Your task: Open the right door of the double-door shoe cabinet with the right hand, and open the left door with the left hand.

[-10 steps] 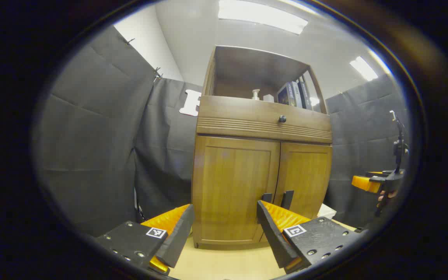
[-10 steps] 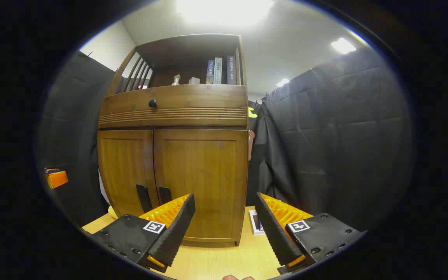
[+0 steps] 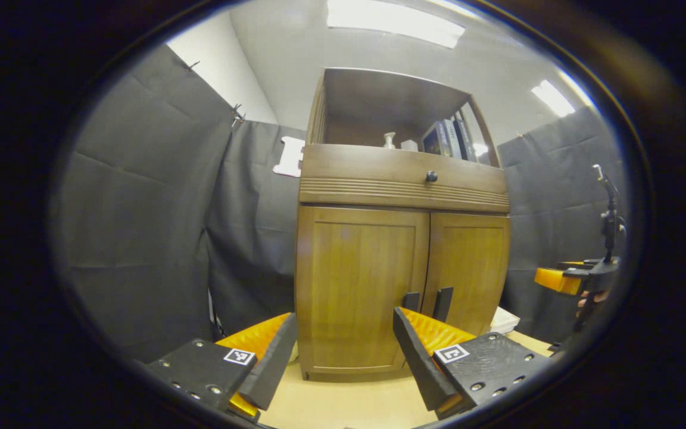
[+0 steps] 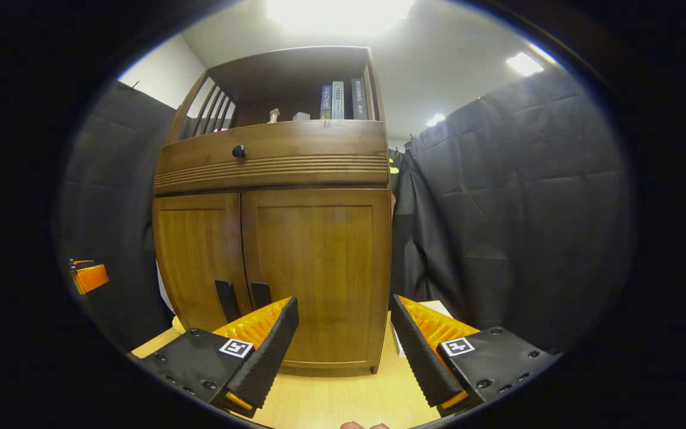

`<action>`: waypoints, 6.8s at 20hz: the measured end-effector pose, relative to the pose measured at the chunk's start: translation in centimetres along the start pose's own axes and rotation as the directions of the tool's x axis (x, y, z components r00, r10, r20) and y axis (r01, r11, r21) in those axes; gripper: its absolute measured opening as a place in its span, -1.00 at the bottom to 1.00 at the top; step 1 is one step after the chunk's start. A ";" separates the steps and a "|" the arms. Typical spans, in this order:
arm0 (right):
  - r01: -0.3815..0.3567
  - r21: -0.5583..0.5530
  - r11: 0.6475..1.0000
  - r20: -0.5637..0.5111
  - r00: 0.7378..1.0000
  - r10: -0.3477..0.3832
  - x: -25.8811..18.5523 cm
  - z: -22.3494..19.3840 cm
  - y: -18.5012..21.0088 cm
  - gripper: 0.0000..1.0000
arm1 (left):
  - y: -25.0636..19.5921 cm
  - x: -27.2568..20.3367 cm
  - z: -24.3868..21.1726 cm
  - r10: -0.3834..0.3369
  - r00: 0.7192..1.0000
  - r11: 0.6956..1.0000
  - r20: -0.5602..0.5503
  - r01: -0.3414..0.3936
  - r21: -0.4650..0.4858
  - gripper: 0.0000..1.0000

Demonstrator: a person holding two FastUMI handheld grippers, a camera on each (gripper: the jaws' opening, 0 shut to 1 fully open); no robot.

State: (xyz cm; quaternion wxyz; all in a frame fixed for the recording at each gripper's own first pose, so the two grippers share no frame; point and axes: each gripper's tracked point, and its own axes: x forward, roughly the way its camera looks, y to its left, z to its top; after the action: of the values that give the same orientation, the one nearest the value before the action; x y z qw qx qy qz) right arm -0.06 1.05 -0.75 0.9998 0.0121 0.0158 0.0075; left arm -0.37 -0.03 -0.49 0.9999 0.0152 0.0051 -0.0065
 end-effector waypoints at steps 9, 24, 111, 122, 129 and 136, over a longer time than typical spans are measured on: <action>-0.048 -0.018 0.999 -0.039 0.998 0.047 0.5 -1.0 2.2 0.96 | -0.4 0.5 -0.8 -0.034 0.999 0.999 -0.037 0.034 0.003 0.92; -0.218 -0.010 0.976 -0.080 0.973 0.217 9.5 -1.8 9.9 0.87 | 0.4 0.1 -2.0 0.093 0.991 0.996 -0.101 -0.094 -0.010 0.92; -0.037 -0.006 0.999 -0.097 0.995 0.037 -3.4 -6.9 -17.1 -0.74 | -1.9 0.9 -0.8 -0.158 0.968 0.987 -0.195 0.147 -0.071 0.91; 0.202 0.063 0.977 -0.065 0.978 -0.198 -7.4 -3.7 -23.2 0.95 | -1.4 2.1 -0.4 -0.150 0.973 0.987 -0.174 0.135 -0.092 0.87; 0.277 0.039 0.960 -0.043 0.960 -0.275 -5.0 -0.7 -25.8 0.95 | 0.4 6.5 1.1 -0.086 0.985 0.994 -0.152 0.074 -0.082 0.86; 0.307 0.049 0.950 -0.034 0.952 -0.306 0.3 0.4 -28.2 0.94 | -1.5 14.8 0.7 -0.065 0.980 0.994 -0.187 0.048 -0.094 0.92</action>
State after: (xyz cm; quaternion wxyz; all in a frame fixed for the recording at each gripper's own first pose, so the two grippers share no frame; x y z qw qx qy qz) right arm 0.63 -27.18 -1.03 0.9879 0.0361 0.0305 -0.1479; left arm 14.45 -1.71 -0.04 0.9939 -0.0290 0.1010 -0.0335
